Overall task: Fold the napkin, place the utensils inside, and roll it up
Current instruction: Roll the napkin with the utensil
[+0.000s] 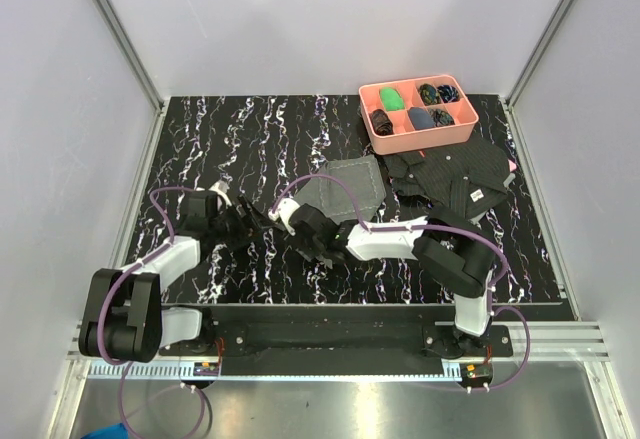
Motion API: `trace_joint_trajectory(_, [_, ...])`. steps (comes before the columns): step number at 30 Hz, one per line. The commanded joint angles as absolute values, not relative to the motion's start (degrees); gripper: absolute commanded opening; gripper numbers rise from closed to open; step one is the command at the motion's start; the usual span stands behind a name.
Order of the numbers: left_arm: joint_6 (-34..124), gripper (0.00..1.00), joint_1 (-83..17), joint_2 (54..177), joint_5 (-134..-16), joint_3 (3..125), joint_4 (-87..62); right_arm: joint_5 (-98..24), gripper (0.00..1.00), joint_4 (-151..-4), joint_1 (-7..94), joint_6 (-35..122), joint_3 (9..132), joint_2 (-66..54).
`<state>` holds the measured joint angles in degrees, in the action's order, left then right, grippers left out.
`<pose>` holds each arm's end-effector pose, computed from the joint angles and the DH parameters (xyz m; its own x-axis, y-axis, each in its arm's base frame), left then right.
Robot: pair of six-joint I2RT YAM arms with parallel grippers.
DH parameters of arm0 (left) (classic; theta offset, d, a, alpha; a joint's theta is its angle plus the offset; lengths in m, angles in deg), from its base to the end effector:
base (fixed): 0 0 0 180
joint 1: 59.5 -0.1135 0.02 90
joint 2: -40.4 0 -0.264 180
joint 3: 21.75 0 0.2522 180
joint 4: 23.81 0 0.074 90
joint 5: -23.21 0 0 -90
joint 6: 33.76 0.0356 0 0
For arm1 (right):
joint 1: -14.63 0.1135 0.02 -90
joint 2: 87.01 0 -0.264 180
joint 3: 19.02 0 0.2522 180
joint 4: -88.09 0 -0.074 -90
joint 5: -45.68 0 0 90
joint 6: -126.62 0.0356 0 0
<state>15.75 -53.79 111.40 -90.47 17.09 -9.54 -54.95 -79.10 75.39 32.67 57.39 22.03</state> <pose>0.2185 -0.0362 0.1516 -0.7863 -0.5190 -0.3352 -0.1893 0.7189 -0.6688 0.1987 0.3415 0.1494 -0.2925 -0.6611 -0.6909 -0.8165 0.5488 -0.1795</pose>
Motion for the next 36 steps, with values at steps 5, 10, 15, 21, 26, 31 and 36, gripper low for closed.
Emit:
trace_joint_trajectory(5, [16.86, 0.84, -54.49, 110.97, -93.07, 16.79, -10.93, -60.14, 0.49, -74.81, 75.72, 28.71, 60.65, 22.32])
trace_joint_trajectory(10, [17.13, 0.84, -55.02, 110.09, -93.42, 16.88, -10.32, -58.65, 0.49, -74.29, 75.63, 29.15, 60.65, 25.05])
trace_joint_trajectory(15, [17.48, 0.84, -55.72, 108.86, -93.68, 17.23, -8.84, -56.03, 0.44, -73.06, 75.46, 29.67, 61.09, 27.42])
trace_joint_trajectory(21, [18.09, 0.84, -56.86, 105.44, -94.03, 18.2, -5.84, -44.71, 0.2, -65.6, 74.32, 31.52, 63.64, 29.97])
trace_joint_trajectory(26, [19.32, 0.84, -57.92, 101.48, -94.3, 19.16, -2.33, -32.92, 0.0, -62.08, 72.39, 34.06, 65.05, 31.2])
trace_joint_trajectory(31, [20.99, 0.84, -58.8, 97.19, -93.86, 21.01, 2.68, -13.59, 0.0, -61.8, 69.31, 39.33, 66.98, 30.33])
trace_joint_trajectory(36, [22.93, 0.85, -59.15, 93.92, -94.12, 21.98, 5.76, 3.73, 0.0, -67.24, 66.23, 46.8, 68.56, 29.1])
